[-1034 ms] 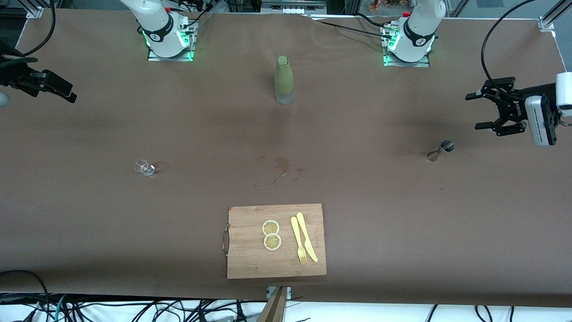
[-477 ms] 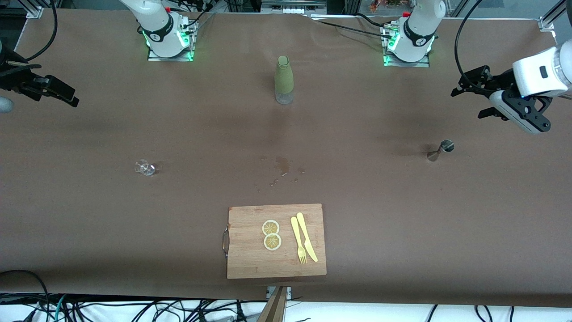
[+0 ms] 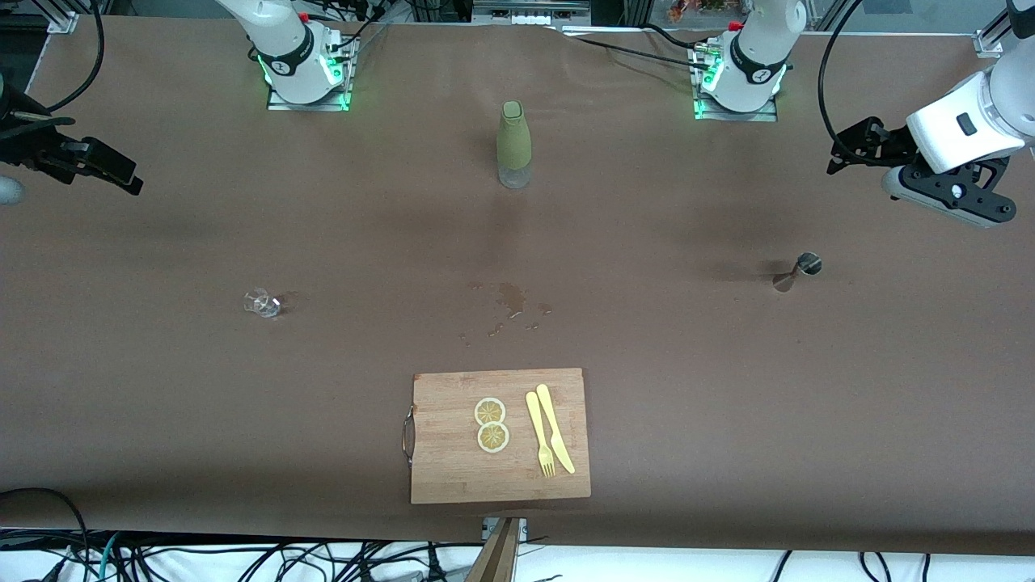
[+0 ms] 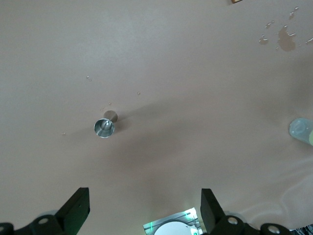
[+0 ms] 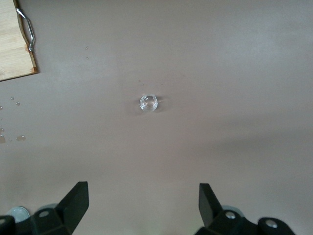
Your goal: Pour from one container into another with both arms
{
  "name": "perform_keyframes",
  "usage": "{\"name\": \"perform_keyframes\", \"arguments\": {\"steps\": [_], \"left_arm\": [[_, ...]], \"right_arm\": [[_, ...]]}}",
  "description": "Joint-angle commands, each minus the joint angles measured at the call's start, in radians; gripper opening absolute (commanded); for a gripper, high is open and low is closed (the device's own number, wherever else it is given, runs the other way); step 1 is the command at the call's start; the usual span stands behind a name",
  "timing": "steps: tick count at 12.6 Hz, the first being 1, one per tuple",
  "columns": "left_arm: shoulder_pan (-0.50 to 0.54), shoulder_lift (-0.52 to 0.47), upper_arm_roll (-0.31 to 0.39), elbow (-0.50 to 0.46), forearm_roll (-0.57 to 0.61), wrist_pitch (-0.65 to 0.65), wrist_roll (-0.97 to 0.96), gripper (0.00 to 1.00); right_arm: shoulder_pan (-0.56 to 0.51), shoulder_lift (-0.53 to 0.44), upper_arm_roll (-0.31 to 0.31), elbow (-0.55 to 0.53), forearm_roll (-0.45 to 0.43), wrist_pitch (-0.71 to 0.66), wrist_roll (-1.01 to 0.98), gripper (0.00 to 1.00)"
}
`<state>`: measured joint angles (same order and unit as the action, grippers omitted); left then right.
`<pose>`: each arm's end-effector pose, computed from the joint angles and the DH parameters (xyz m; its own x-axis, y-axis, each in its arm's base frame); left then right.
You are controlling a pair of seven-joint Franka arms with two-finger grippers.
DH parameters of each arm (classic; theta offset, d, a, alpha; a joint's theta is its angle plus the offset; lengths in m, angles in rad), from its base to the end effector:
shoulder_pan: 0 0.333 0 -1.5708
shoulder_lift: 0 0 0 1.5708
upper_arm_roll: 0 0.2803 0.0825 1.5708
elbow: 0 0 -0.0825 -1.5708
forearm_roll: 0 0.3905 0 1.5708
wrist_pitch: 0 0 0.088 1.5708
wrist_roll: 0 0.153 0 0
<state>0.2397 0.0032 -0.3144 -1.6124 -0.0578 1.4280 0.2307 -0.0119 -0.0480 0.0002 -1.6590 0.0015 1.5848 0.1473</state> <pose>0.5329 -0.0492 0.5116 0.9367 -0.3072 -0.1678 -0.2939 -0.9506 0.0997 0.5464 -0.0062 0.5284 0.9870 -0.1583 -0.0261 -0.1583 -0.9874 0.0024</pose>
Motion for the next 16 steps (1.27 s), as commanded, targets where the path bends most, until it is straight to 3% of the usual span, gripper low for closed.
{"name": "perform_keyframes", "arguments": {"steps": [1, 4, 6, 8, 11, 16], "left_arm": [[-0.115, 0.000, 0.062, 0.023, 0.061, -0.052, -0.129, 1.00], [-0.285, -0.002, 0.234, 0.028, 0.062, -0.064, -0.183, 1.00], [-0.307, 0.001, 0.284, 0.087, 0.069, -0.095, -0.195, 1.00], [-0.286, 0.011, 0.265, 0.117, 0.125, -0.095, -0.202, 1.00], [-0.173, 0.000, 0.167, 0.109, 0.133, -0.029, -0.211, 1.00], [-0.168, 0.000, 0.172, 0.078, 0.101, -0.004, -0.211, 1.00]], "right_arm": [[-0.002, 0.008, 0.003, 0.025, -0.002, -0.006, 0.003, 1.00], [-0.002, 0.008, 0.004, 0.025, -0.008, -0.009, 0.003, 1.00], [-0.002, 0.008, 0.004, 0.025, -0.005, -0.008, 0.003, 1.00], [-0.002, 0.008, 0.004, 0.025, -0.003, -0.006, 0.003, 1.00], [-0.002, 0.011, 0.004, 0.024, -0.002, 0.006, 0.003, 1.00], [-0.002, 0.013, 0.004, 0.022, -0.002, 0.006, 0.003, 1.00]]}}
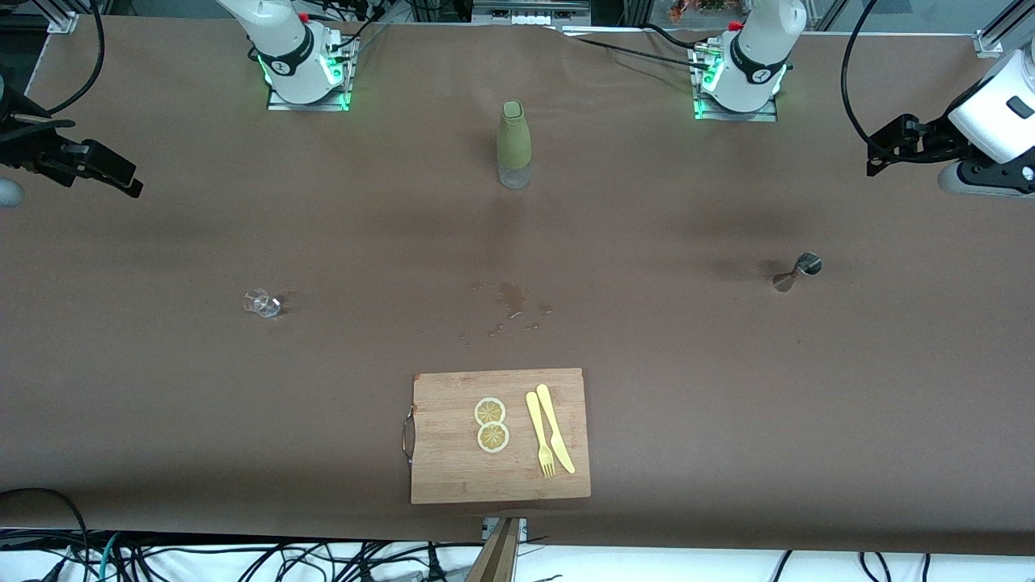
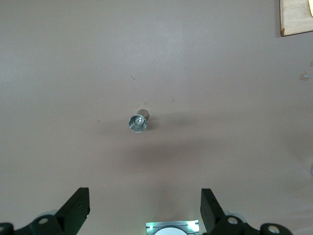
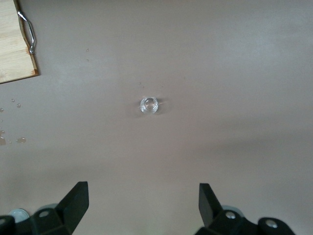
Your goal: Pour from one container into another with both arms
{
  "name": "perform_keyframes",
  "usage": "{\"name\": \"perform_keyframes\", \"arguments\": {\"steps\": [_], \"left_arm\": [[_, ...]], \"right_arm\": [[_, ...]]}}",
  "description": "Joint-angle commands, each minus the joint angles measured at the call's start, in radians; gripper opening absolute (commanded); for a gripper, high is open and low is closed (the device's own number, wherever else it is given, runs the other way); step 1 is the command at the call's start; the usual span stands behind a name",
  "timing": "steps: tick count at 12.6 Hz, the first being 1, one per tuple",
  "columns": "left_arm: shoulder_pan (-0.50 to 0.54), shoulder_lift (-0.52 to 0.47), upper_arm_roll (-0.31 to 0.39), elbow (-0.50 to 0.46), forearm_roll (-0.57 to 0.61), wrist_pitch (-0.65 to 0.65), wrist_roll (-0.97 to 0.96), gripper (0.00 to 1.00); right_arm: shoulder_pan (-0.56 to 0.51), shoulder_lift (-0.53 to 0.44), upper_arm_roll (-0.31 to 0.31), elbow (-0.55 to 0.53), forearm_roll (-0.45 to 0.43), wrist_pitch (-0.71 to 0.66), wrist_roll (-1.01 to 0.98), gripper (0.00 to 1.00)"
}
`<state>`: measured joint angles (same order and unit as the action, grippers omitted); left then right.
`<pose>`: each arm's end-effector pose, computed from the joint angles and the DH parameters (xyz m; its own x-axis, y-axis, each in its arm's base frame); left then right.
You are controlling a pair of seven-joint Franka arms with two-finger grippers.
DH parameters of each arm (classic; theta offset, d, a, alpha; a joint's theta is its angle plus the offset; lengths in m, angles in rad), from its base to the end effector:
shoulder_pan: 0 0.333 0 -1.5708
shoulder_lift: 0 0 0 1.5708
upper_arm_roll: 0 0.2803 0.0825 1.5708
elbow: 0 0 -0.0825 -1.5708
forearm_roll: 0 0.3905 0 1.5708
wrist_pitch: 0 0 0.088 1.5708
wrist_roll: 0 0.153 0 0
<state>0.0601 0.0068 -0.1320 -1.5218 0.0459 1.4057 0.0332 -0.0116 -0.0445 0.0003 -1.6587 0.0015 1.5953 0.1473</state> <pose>0.5388 -0.0310 0.5492 0.9876 -0.0969 -0.1238 -0.1027 -0.9939 -0.0409 0.5487 -0.0060 0.5275 0.9873 -0.1580 -0.0189 -0.1580 -0.9874 0.0013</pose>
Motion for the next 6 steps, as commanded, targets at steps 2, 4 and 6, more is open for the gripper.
{"name": "perform_keyframes", "arguments": {"steps": [2, 4, 6], "left_arm": [[0.013, -0.005, -0.002, -0.067, -0.004, 0.076, -0.013, 1.00], [0.013, -0.031, 0.003, -0.113, -0.023, 0.087, -0.013, 1.00], [0.013, -0.068, 0.003, -0.167, -0.023, 0.118, -0.013, 1.00]], "right_arm": [[-0.002, 0.009, 0.004, 0.022, -0.002, -0.005, 0.003, 1.00], [-0.002, 0.008, 0.004, 0.019, -0.002, -0.003, 0.003, 1.00], [-0.002, 0.008, 0.004, 0.019, -0.002, -0.001, 0.003, 1.00]]}}
